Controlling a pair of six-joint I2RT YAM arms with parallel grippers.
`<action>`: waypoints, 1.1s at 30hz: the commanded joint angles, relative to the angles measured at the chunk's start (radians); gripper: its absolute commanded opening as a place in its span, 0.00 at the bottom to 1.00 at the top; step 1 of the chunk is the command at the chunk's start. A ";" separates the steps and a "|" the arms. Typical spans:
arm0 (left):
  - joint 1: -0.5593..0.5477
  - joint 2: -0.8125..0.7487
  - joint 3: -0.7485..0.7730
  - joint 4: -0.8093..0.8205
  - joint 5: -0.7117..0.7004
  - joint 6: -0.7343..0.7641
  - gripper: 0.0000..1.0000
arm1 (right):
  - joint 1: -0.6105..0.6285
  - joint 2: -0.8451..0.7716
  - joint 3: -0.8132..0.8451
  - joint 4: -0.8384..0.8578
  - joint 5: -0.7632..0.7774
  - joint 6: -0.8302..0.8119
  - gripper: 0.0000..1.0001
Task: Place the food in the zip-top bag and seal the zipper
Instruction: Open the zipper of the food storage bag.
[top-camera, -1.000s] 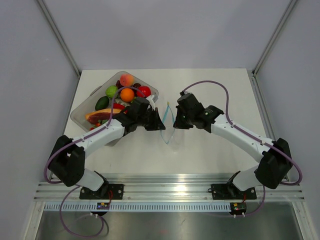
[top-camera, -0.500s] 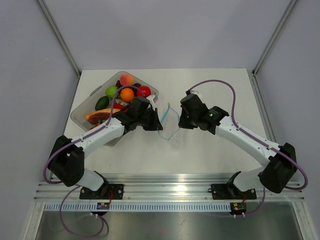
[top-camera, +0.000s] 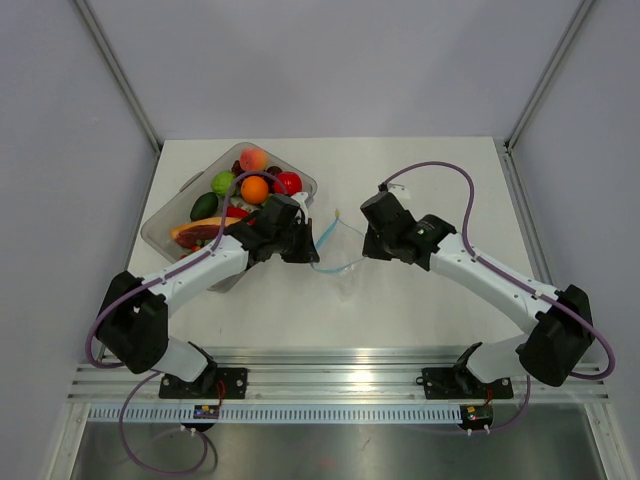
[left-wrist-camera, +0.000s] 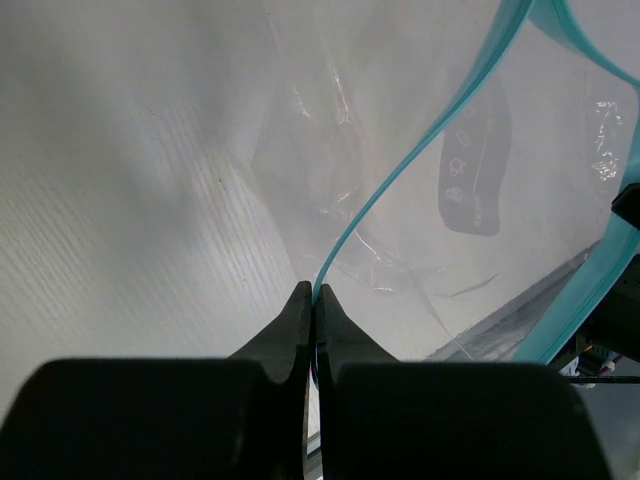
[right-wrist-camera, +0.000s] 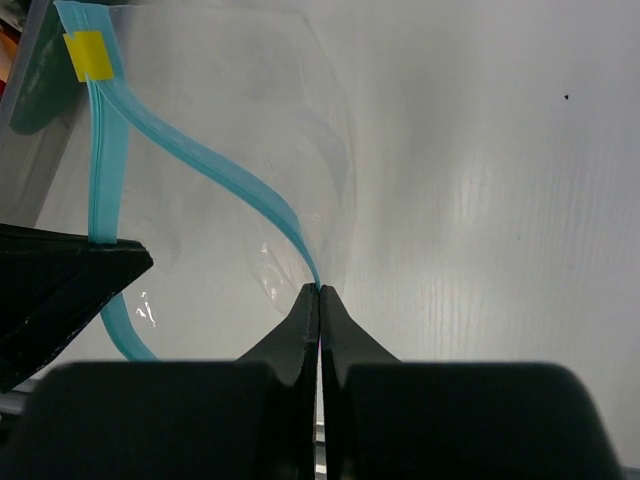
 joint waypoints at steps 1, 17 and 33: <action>-0.002 -0.045 0.036 0.024 0.000 0.024 0.00 | 0.008 -0.016 -0.007 0.014 0.039 0.025 0.00; -0.022 -0.040 0.063 0.016 0.025 0.032 0.00 | 0.008 0.058 0.016 0.103 -0.021 0.007 0.18; -0.023 0.079 0.255 -0.104 -0.017 0.170 0.25 | 0.008 -0.001 0.085 -0.027 0.103 0.033 0.00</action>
